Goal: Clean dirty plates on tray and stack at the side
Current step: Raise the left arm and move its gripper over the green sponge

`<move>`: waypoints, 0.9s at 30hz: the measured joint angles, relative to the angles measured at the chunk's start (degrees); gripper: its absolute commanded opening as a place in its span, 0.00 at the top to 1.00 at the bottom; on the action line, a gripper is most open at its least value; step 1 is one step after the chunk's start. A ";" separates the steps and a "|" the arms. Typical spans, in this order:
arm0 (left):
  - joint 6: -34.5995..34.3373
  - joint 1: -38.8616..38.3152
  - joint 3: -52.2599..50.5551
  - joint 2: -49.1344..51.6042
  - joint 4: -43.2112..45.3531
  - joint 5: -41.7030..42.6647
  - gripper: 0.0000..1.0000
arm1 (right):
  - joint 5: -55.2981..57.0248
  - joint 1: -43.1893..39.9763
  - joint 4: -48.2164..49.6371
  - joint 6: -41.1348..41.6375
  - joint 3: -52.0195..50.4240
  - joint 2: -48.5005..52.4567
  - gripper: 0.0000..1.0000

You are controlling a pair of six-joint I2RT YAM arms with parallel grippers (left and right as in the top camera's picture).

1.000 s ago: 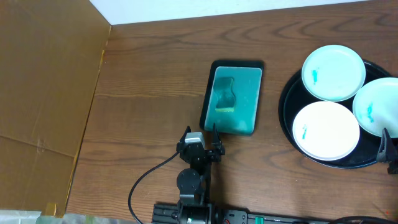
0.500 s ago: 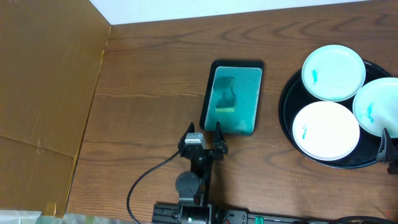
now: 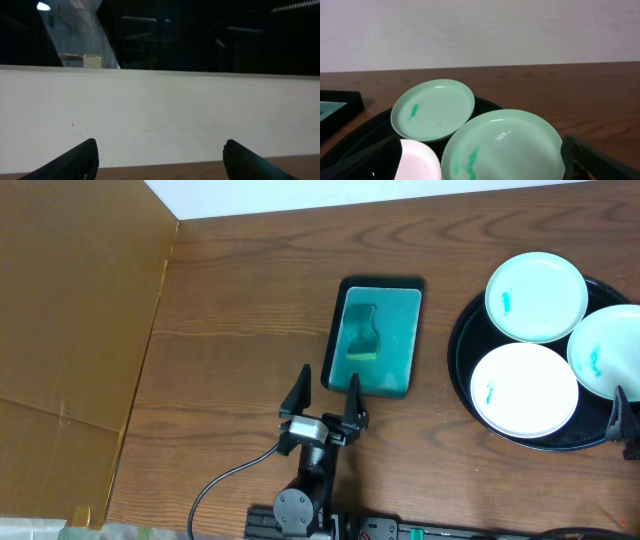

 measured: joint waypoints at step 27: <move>-1.90 -0.55 67.34 67.91 -69.85 -0.22 0.20 | 0.00 0.00 -0.02 -0.02 0.00 0.00 0.01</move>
